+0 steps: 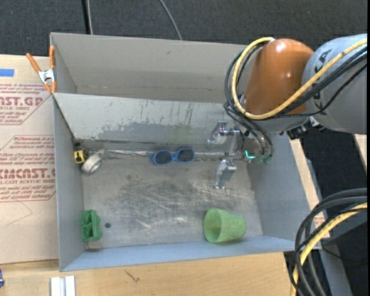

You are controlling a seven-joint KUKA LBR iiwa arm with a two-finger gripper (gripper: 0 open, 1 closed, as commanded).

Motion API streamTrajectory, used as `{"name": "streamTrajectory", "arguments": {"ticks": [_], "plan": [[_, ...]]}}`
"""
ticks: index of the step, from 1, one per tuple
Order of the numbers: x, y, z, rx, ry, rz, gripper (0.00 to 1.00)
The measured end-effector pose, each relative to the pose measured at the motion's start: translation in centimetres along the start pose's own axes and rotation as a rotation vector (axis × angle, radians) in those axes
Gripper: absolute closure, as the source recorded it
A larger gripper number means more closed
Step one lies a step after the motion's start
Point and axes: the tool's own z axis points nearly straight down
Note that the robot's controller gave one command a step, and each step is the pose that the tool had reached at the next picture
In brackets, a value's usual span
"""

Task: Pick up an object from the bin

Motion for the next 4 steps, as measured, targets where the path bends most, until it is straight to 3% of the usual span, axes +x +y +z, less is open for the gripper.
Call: {"name": "streamTrajectory", "arguments": {"ticks": [1,2,3,4], "plan": [[1.0,11.0,1.3,-0.004,-0.006,0.005,0.00],[1.4,6.4,8.1,0.002,0.000,0.050,0.00],[5.5,2.1,7.5,0.003,-0.003,-0.036,0.00],[-1.8,5.3,4.7,-0.001,-0.016,-0.079,0.00]]}}
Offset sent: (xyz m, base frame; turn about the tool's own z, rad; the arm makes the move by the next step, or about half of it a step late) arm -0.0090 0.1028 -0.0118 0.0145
